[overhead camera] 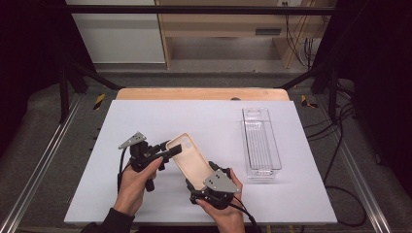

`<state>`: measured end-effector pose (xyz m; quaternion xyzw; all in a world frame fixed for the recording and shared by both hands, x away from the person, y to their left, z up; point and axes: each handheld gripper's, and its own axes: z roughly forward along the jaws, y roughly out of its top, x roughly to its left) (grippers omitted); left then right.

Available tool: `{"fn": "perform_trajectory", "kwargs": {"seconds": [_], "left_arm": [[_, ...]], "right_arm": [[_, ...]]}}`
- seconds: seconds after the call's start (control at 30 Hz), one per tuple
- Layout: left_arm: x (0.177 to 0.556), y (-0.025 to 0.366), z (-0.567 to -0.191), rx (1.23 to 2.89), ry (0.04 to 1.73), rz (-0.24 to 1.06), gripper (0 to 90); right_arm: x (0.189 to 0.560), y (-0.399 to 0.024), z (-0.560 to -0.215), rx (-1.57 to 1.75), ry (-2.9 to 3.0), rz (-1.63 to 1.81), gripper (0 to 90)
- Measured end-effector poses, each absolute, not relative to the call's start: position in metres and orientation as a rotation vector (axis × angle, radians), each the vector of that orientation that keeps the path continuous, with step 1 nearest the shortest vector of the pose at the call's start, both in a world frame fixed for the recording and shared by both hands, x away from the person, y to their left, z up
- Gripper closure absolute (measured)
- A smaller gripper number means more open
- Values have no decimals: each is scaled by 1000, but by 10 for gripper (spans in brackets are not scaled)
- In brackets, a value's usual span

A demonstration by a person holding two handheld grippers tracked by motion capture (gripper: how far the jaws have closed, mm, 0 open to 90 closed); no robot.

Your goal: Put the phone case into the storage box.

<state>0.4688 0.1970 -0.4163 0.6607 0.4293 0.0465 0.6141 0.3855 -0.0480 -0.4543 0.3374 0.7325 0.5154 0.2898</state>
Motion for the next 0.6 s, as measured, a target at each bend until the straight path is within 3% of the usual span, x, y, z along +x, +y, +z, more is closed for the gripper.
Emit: {"fn": "perform_trajectory", "kwargs": {"seconds": [0.3, 0.6], "left_arm": [[464, 203, -411, 1458, 1003, 75, 733], [454, 199, -407, 1424, 993, 58, 781]], "right_arm": [[388, -43, -459, 911, 1991, 1363, 122], [391, -41, -462, 922, 2033, 1356, 117]]}}
